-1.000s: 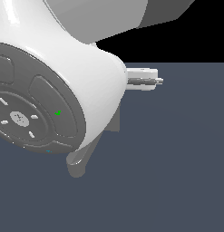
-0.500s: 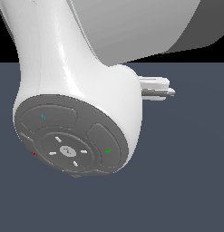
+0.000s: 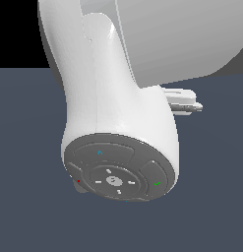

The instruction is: Turn on the faucet by rotating a designated handle.

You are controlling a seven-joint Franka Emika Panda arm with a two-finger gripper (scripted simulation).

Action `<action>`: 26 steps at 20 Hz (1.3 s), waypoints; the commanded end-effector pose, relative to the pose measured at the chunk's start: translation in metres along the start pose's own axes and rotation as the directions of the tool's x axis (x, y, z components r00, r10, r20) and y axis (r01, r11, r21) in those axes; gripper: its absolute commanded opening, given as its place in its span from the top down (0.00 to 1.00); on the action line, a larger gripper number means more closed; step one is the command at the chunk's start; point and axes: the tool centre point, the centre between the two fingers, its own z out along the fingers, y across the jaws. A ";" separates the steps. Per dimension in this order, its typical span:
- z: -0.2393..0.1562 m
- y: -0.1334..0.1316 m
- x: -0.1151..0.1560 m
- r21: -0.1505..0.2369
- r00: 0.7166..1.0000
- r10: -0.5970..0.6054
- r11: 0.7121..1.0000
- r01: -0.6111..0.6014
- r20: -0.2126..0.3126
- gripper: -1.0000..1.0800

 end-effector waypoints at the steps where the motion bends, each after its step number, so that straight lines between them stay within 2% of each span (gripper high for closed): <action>1: 0.000 -0.001 0.003 0.000 1.000 0.000 1.000 0.000 0.000 1.00; 26: 0.003 -0.024 0.064 0.006 1.000 0.001 1.000 -0.001 0.008 1.00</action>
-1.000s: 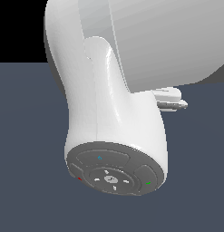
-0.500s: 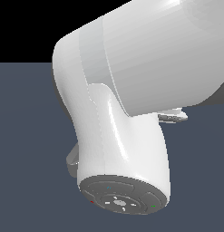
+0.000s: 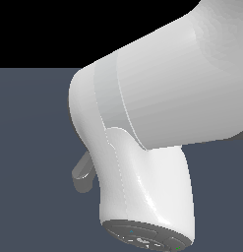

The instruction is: Turn on the faucet by rotating a designated handle.

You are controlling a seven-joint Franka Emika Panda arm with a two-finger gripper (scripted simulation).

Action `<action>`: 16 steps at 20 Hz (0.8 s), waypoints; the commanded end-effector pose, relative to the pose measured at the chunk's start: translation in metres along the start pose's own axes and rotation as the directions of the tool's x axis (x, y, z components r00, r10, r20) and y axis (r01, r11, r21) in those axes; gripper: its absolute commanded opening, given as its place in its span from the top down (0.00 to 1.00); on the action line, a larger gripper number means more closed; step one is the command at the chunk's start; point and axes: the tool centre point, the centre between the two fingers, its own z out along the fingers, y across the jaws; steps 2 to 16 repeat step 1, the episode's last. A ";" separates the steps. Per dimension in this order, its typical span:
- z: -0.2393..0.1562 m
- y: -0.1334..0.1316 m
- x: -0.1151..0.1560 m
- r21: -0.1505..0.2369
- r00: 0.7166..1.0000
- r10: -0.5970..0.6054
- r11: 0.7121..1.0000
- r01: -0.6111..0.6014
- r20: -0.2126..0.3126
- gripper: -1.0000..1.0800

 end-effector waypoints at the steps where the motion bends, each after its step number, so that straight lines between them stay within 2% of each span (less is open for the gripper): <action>1: 0.002 0.008 0.022 -0.028 0.998 -0.031 0.999 0.029 -0.054 1.00; 16: 0.002 0.008 0.022 -0.028 0.998 -0.031 0.999 0.029 -0.054 1.00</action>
